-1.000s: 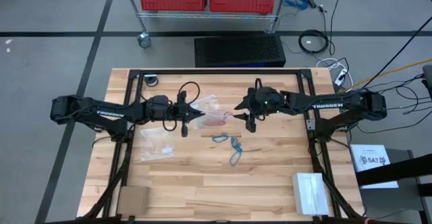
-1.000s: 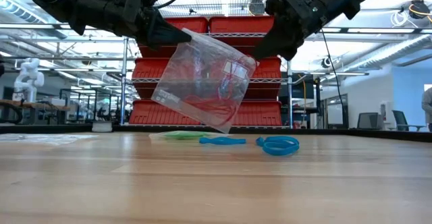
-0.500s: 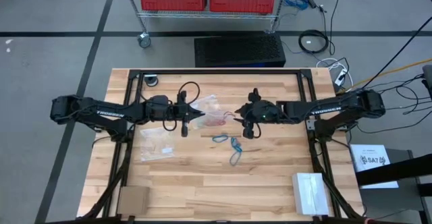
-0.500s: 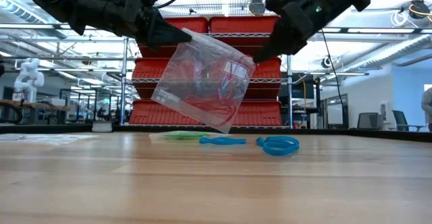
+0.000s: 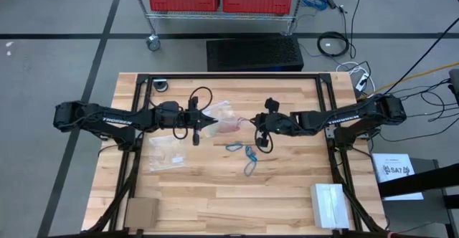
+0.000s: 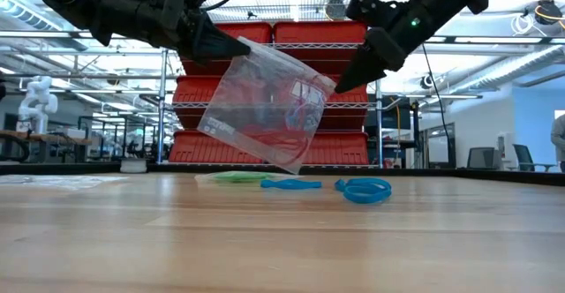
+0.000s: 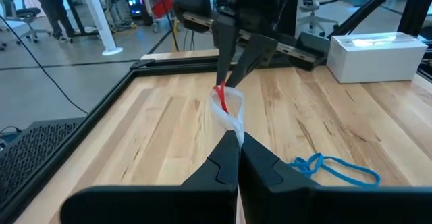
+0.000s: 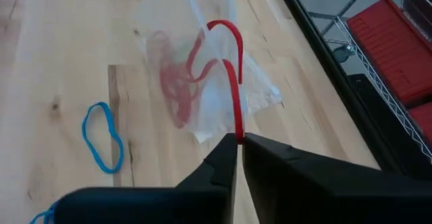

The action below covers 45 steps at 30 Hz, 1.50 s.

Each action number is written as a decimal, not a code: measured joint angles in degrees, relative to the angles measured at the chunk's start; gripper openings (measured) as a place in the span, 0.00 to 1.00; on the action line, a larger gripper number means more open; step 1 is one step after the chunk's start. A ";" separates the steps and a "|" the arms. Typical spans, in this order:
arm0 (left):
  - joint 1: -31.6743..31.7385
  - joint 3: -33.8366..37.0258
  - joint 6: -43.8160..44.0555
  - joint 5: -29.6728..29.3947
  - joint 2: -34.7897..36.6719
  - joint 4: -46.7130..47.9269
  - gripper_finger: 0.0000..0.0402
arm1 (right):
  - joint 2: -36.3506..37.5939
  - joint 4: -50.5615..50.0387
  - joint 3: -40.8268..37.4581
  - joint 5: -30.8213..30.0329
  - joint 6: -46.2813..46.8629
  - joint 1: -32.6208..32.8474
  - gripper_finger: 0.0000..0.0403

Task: Sort rubber bands
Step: Put the red rubber band into the bottom right transparent zip bag

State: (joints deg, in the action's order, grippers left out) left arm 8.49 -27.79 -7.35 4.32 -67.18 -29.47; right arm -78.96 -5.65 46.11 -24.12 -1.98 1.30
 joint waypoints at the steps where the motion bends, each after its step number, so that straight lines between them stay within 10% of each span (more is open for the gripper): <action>1: 0.00 0.00 0.00 0.00 0.00 0.00 0.00 | -0.02 -0.12 0.00 -0.02 0.00 0.00 0.04; 15: 0.00 0.00 0.04 -0.02 0.00 0.16 0.00 | 0.00 -4.74 4.68 -7.69 -2.08 0.02 0.03; 45: 0.00 0.00 0.06 0.00 0.00 0.02 0.00 | -15.36 -10.49 26.46 4.62 -7.27 0.85 0.07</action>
State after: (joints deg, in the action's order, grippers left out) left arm 8.49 -27.79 -7.29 4.32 -67.18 -29.45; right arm -94.32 -16.14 72.57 -19.50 -9.25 2.15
